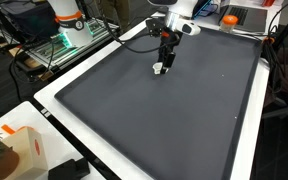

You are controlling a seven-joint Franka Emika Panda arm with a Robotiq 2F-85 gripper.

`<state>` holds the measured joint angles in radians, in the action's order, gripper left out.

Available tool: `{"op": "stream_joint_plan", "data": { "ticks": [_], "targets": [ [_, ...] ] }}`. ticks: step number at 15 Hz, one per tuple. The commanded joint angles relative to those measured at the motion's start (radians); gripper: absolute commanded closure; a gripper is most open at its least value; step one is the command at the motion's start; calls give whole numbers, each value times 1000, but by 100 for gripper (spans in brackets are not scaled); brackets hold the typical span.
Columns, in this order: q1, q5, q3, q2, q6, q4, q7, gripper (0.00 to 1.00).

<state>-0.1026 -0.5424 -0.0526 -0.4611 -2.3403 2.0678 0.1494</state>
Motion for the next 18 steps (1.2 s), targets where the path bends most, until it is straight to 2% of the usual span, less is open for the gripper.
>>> {"op": "stream_joint_plan", "data": {
  "ticks": [1,7,8,9,10,12,14,16,18],
  "targets": [
    [-23,-12,16,-26,18,-23,20,51],
    [-33,5,-3,-5,39,-19,38,91],
    [-29,17,-8,3,34,-16,44,96],
    [-19,41,-18,10,26,-12,58,97],
    [-10,66,-25,15,20,-8,76,94],
    [3,113,-32,22,18,-5,111,98],
    [31,194,-56,34,1,5,171,98],
    [34,221,-53,24,-7,-5,182,98],
    [24,205,-36,12,-30,-8,151,65]
  ]
}}
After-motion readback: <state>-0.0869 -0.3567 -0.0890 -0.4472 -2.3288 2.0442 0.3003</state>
